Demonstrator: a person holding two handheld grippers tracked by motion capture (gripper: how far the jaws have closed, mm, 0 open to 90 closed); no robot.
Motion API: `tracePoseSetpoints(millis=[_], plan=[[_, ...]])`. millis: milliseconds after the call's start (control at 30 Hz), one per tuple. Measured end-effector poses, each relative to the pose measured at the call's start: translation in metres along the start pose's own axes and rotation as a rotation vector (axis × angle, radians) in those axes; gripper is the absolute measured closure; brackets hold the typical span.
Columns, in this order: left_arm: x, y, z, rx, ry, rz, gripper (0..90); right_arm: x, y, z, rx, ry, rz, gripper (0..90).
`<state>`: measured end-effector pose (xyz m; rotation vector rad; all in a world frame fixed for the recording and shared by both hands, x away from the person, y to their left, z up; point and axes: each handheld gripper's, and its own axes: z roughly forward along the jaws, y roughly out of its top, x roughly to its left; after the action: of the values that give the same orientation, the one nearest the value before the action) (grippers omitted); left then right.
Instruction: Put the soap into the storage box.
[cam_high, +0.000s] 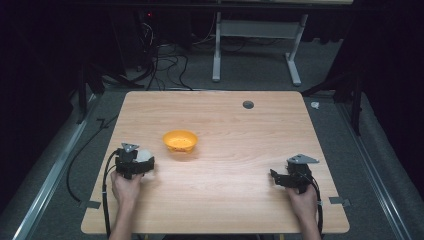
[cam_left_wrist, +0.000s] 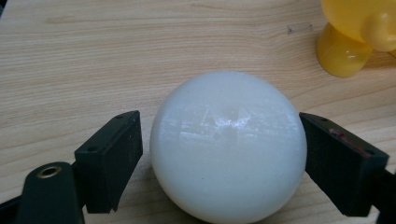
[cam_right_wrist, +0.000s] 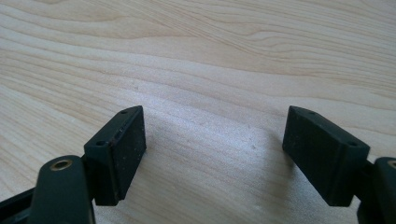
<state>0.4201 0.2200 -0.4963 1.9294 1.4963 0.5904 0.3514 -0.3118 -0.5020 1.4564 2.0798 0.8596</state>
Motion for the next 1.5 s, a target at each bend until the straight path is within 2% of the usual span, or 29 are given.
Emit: tracePoseSetpoints(millis=[400, 667, 1500], plan=[[-0.0007, -0.0020, 0.0086, 0.016, 0.002, 0.017, 18.1, 0.0000, 0.0000, 0.0000, 0.000, 0.000, 0.000, 22.3], [-0.0015, -0.0018, 0.0082, 0.011, -0.003, 0.021, 22.4, -0.0001, 0.0000, 0.0000, 0.000, 0.000, 0.000, 22.3], [0.0000, -0.0017, 0.0033, 0.007, -0.022, 0.032, 23.2, -0.0002, 0.0000, 0.0000, 0.000, 0.001, 0.001, 22.3]])
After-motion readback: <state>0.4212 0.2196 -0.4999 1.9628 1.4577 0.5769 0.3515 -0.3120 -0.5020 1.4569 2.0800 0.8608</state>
